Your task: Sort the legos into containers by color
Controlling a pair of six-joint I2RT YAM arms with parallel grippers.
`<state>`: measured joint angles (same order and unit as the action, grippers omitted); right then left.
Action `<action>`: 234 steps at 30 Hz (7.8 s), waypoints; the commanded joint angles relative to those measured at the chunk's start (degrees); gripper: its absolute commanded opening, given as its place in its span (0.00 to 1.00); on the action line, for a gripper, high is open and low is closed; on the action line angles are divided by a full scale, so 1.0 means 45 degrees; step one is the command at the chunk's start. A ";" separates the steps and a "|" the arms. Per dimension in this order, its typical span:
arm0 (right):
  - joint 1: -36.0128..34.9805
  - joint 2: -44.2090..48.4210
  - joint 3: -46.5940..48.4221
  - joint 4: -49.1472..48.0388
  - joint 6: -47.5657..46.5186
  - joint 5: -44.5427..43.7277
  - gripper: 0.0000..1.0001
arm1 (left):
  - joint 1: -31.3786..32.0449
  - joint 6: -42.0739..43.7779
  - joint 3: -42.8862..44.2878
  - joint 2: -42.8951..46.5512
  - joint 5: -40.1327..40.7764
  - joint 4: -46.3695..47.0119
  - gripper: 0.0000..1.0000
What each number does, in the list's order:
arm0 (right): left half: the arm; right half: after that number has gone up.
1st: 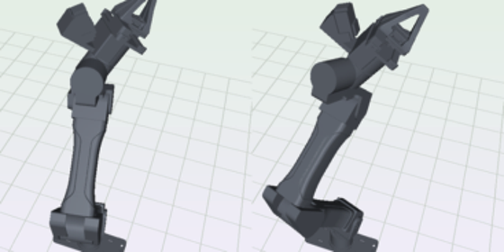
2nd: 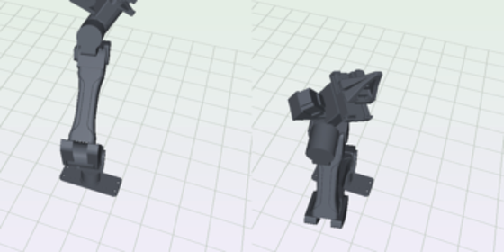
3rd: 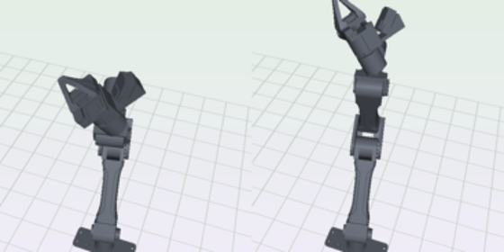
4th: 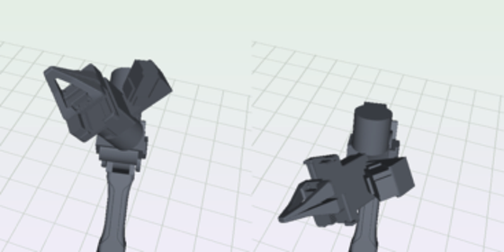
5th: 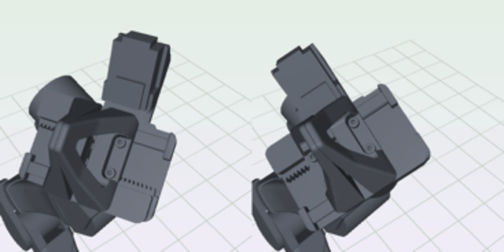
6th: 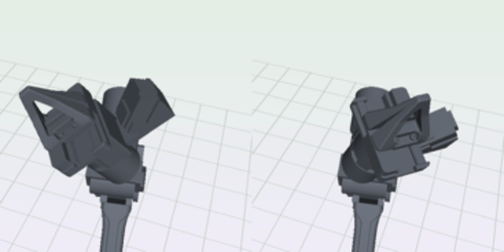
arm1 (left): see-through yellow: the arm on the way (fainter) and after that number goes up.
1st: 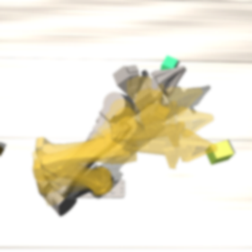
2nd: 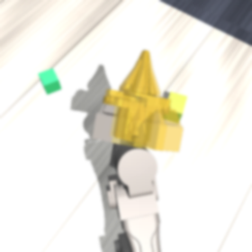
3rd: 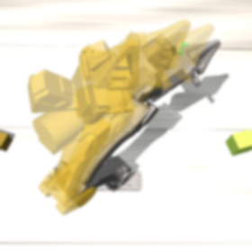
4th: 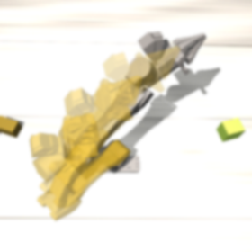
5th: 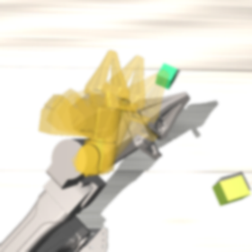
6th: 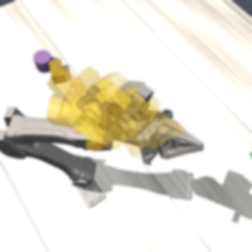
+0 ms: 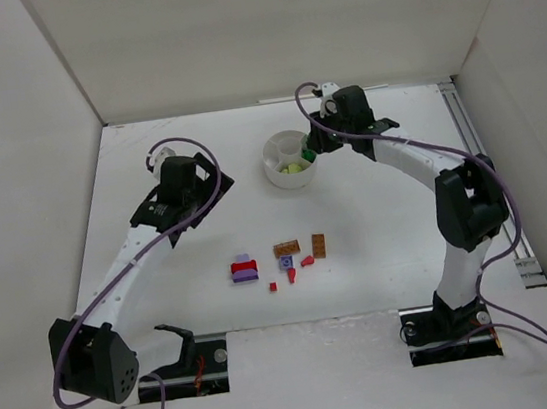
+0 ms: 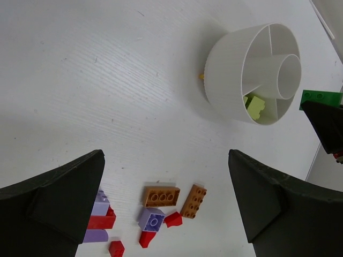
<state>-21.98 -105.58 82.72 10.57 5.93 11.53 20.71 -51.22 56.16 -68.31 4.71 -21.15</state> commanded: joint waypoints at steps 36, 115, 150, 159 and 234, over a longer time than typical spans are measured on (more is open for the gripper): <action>-0.0487 0.4026 -0.3261 0.0034 -0.0772 -0.0413 0.54 | 0.2480 0.3040 -0.1640 -0.0737 -0.1986 0.0616 0.99; -0.0116 0.9009 -0.7952 0.1245 -0.0850 -0.0629 0.54 | 0.8757 0.1676 -0.0566 -0.5192 0.3172 0.0012 0.43; 0.1720 0.8288 -0.6332 0.0796 -0.0362 -0.1722 0.54 | 0.2841 0.6791 0.6658 -0.6045 0.1611 0.1164 0.27; 0.2675 0.7564 -0.5706 0.0562 -0.0362 -0.1586 0.54 | 0.2410 0.7651 0.8611 -0.8196 0.0654 0.0715 0.27; -0.9062 -0.2903 0.1364 0.2163 0.7177 -0.6019 0.60 | 0.1218 -0.1607 -0.2070 0.7779 0.2781 -0.5496 1.00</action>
<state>-62.65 -118.56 85.62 19.00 35.83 -12.51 26.50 -60.23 47.27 -33.82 16.78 -46.50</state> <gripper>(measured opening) 0.601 0.997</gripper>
